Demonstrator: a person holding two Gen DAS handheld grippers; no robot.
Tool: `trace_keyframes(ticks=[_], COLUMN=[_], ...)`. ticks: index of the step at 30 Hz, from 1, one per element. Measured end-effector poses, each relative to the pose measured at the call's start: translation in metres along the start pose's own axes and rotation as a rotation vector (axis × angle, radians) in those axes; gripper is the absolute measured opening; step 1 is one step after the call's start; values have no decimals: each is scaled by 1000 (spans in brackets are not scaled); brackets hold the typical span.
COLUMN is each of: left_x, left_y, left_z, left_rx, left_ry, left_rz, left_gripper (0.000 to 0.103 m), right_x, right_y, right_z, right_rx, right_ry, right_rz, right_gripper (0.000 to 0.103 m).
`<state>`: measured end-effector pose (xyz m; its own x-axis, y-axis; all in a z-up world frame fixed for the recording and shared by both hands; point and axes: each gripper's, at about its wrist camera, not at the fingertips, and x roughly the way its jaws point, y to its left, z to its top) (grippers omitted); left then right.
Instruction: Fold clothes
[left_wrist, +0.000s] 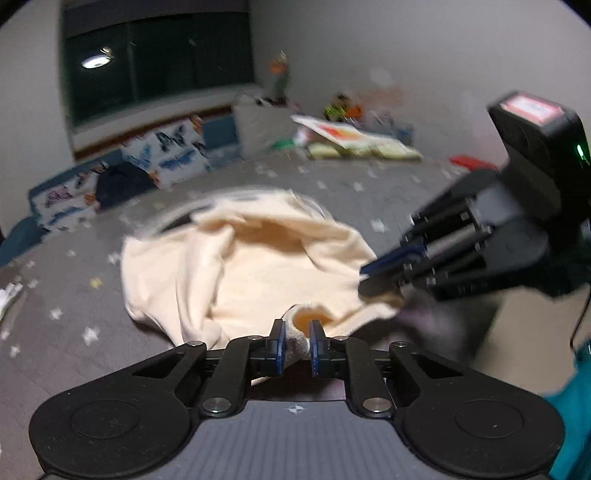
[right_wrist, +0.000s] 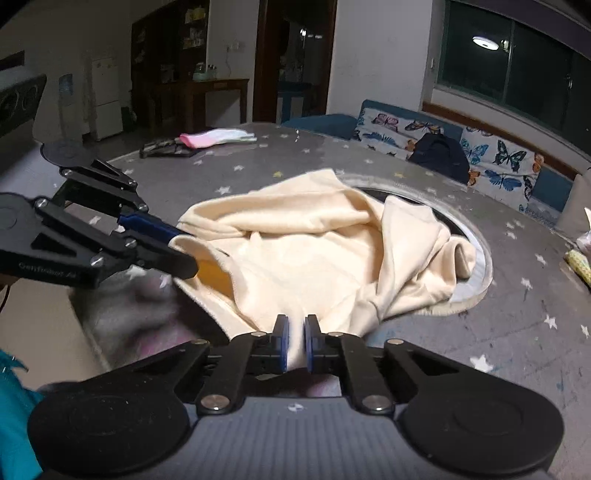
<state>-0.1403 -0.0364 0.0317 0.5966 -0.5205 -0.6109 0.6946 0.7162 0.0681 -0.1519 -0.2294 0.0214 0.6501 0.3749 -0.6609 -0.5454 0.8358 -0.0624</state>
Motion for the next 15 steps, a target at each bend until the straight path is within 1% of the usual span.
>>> trace_keyframes(ticks=[2,3,4,5,6,7,9,10,12,13,15], left_x=[8,8,7,3,0,-3,-5,-4,4,11,28], left_y=[0,0,2,5,8,11,19,23,34,41,55], left_z=[-5,-6,-6,-2,1,4,16,22,37,45,60], left_rx=[6,9,9,7,4,1,-12,-18,-48,-68,-105], left_ry=[55,61,58,40,22,3,-39,-53,-66,-71,-71], left_rz=[-26,-36,-46,-55,-64,-72,-46,-27,26,49,106], left_gripper=[16,21,26,27,32,40,45,46,48,52,54], right_x=[4,5,4,1,-2,-3,-2,3,14,23,41], right_y=[1,0,-1,-5,-10,-13,-21,-25,-34,-39,-50], right_z=[-2,-1,1,6,12,19,34,42,57,63,76], right_rx=[-6,-9,-1,18,37,44,45,43,40,40,48], right_ry=[33,39,35,16,-5,-27,-66,-78,-97,-99,-101], right_rz=[25,35,50,67,79,76,46,21,-28,-50,-88], right_gripper=[10,13,18,24,25,28,34,37,40,43,43])
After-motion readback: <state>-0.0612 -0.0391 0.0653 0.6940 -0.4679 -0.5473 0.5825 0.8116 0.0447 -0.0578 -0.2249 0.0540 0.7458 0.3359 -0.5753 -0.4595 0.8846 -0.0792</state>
